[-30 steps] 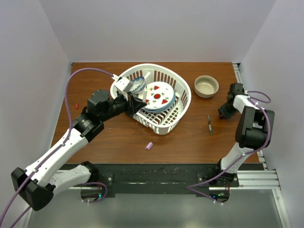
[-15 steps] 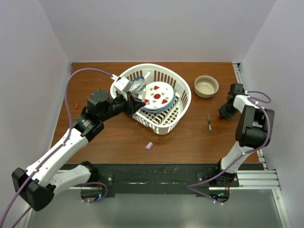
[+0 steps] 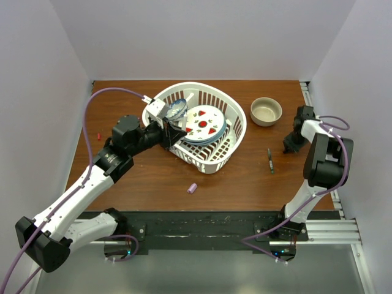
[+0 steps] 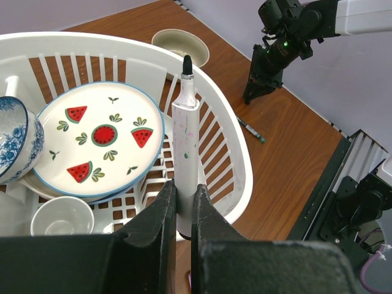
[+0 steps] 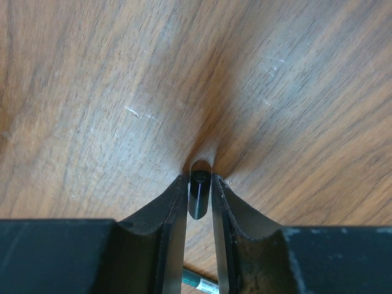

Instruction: Insert the pens into the pen caps

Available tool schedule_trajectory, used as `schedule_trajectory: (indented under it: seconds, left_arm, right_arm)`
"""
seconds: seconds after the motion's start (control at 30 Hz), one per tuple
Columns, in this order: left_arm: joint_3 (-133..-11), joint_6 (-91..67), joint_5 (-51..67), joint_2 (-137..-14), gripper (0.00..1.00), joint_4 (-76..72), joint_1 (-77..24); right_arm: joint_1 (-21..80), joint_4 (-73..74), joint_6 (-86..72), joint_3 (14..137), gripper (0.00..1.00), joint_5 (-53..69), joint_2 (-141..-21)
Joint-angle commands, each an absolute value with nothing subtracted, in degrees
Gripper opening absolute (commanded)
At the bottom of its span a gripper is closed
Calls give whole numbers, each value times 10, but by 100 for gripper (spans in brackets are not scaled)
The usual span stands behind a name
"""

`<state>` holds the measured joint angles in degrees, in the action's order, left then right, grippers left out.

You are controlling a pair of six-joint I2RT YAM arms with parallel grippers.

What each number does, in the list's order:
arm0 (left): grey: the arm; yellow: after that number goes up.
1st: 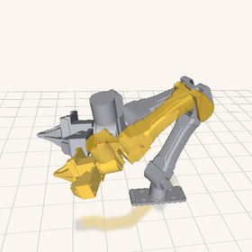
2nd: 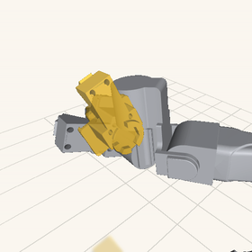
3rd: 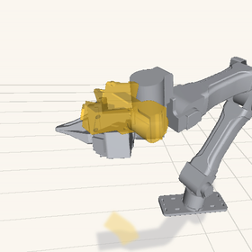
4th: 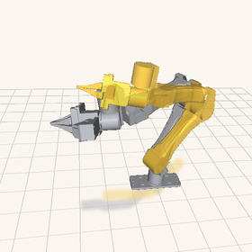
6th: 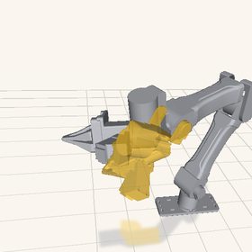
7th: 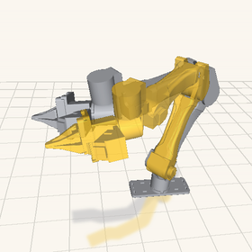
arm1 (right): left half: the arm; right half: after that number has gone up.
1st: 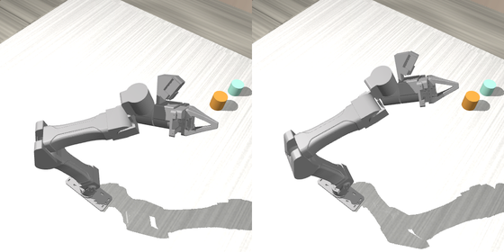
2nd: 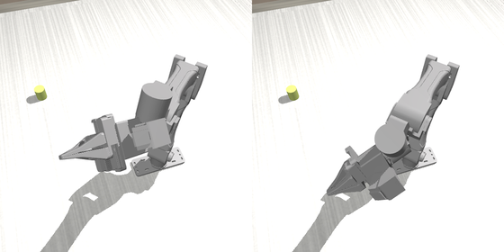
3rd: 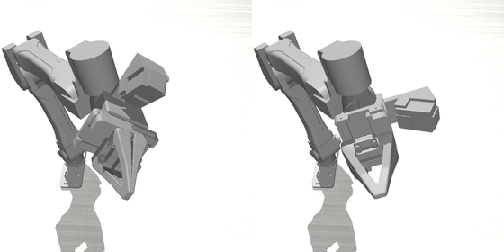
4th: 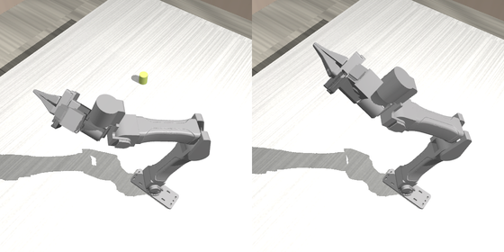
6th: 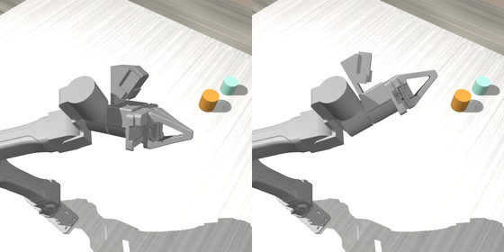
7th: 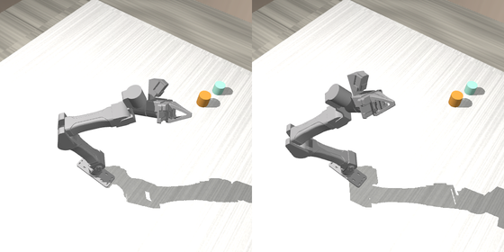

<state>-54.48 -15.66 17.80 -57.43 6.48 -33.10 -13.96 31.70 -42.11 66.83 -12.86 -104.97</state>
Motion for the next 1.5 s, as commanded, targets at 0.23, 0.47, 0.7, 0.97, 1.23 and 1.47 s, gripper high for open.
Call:
schedule_trajectory:
  seconds: [0.23, 0.47, 0.7, 0.97, 1.23, 1.47]
  left_arm:
    - [-541, -159, 180, -569, 0, 33, -325]
    - [-557, -160, 214, -586, 0, 47, -325]
    - [-619, -181, 243, -635, 0, 92, -383]
    - [-589, -283, 311, -665, 0, -17, -457]
    - [-560, -352, 369, -717, 0, -146, -483]
    - [-569, -398, 408, -773, 0, -232, -501]
  right_arm:
    - [-144, 298, -404, 651, 8, -107, -1075]
    - [-143, 270, -373, 621, 0, -51, -981]
    - [-115, 263, -342, 591, 0, 23, -838]
    - [23, 235, -387, 588, 0, 104, -633]
    - [98, 97, -467, 530, 0, 195, -489]
    - [99, 3, -518, 476, 0, 259, -408]
